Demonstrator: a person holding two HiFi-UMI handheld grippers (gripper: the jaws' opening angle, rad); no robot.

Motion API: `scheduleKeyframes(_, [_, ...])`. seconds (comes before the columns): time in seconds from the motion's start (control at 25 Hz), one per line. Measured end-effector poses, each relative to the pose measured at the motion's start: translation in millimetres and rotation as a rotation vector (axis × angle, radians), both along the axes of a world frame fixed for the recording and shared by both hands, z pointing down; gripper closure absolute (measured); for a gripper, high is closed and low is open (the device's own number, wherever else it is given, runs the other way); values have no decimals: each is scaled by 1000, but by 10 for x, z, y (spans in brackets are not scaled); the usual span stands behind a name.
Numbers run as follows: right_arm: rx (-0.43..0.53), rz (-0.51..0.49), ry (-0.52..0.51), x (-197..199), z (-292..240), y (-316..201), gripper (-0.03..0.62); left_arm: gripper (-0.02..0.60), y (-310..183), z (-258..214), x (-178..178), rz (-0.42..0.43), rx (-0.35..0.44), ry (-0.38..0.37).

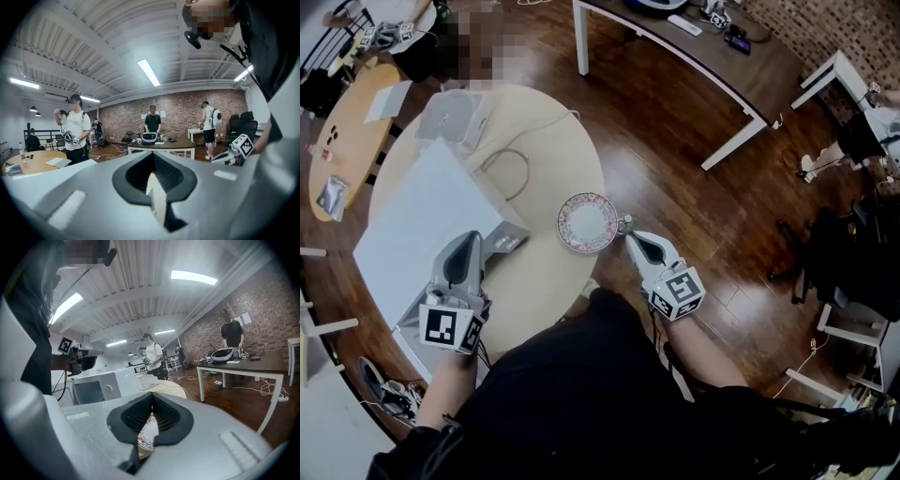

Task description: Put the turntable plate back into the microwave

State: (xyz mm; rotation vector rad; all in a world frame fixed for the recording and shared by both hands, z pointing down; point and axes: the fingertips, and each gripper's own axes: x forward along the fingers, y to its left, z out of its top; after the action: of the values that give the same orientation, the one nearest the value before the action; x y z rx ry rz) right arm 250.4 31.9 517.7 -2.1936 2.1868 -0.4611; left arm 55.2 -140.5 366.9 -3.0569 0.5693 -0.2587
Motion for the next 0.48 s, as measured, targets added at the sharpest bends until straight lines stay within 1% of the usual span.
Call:
scheduleKeyframes(0.08, [-3, -14, -3, 13, 45, -27, 594, 578, 45, 29, 107, 31, 17, 1])
scheduleKeyframes(0.24, [-19, -46, -29, 30, 167, -110, 593, 578, 117, 125, 308, 49, 2, -27])
scheduleKeyframes(0.48, [-46, -65, -16, 70, 331, -218, 594, 578, 127, 322, 358, 38, -18, -59])
